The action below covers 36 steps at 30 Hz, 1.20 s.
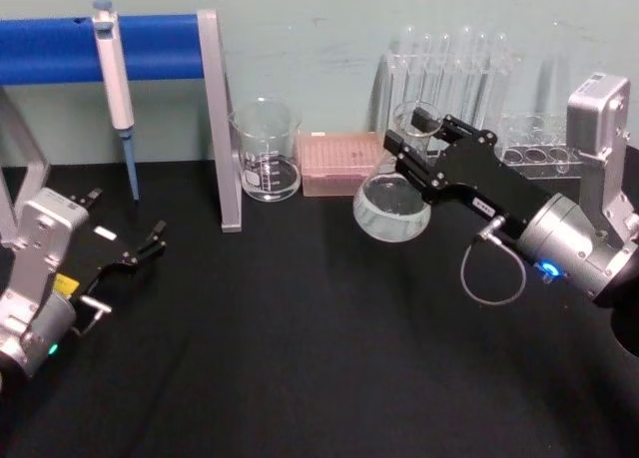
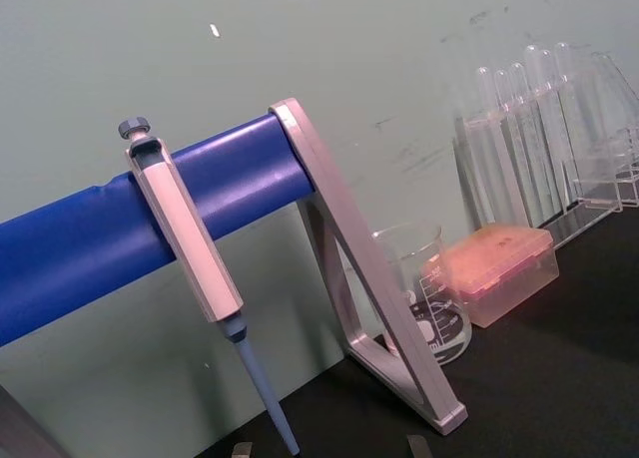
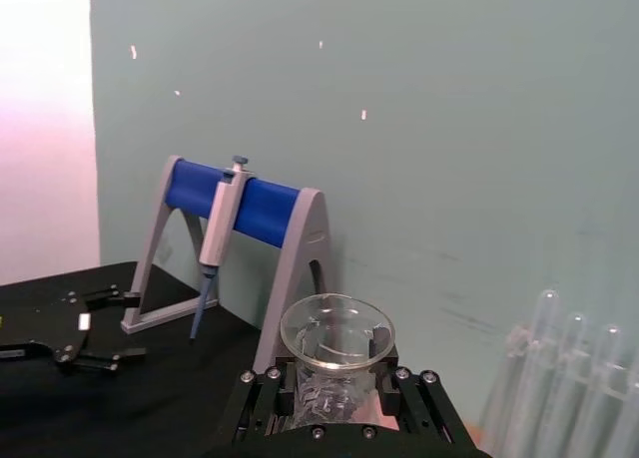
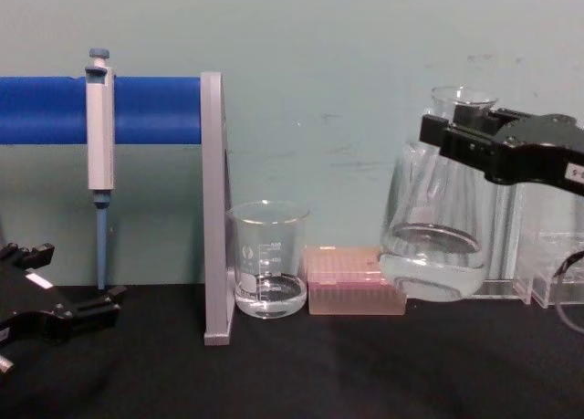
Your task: Grasp the erlenmeyer flask with one hand, shake it three times, then place it back.
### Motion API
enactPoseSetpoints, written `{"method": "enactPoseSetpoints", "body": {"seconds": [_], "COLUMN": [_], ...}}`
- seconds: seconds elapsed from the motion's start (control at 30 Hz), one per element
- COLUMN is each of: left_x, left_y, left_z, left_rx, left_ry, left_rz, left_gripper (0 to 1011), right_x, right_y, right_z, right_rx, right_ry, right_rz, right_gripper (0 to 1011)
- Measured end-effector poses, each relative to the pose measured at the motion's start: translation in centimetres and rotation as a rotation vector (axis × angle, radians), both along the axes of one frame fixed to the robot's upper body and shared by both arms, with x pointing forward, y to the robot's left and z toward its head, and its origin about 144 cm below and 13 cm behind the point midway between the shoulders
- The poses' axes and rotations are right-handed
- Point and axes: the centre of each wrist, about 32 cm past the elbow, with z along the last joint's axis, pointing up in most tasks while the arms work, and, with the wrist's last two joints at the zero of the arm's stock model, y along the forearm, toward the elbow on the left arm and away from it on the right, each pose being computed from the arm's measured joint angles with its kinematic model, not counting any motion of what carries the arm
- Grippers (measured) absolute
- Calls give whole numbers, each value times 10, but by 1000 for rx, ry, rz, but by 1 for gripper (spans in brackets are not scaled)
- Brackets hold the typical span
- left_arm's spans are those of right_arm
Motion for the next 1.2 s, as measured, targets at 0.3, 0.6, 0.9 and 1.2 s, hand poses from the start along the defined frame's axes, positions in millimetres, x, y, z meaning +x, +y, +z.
{"method": "enactPoseSetpoints", "body": {"seconds": [0.3, 0.6, 0.9, 1.2], "left_x": [0, 0, 0, 0], "left_y": [0, 0, 0, 0], "left_z": [0, 0, 0, 0], "left_rx": [0, 0, 0, 0], "left_ry": [0, 0, 0, 0], "left_rz": [0, 0, 0, 0], "left_gripper": [1001, 1001, 1001, 1001], "right_x": [7, 10, 9, 10], "right_y": [13, 39, 58, 61], "right_z": [-1, -2, -3, -3], "right_rx": [-14, -22, -21, -8], "right_ry": [10, 20, 31, 30], "right_rz": [130, 307, 429, 441], "right_gripper": [449, 449, 449, 450]}}
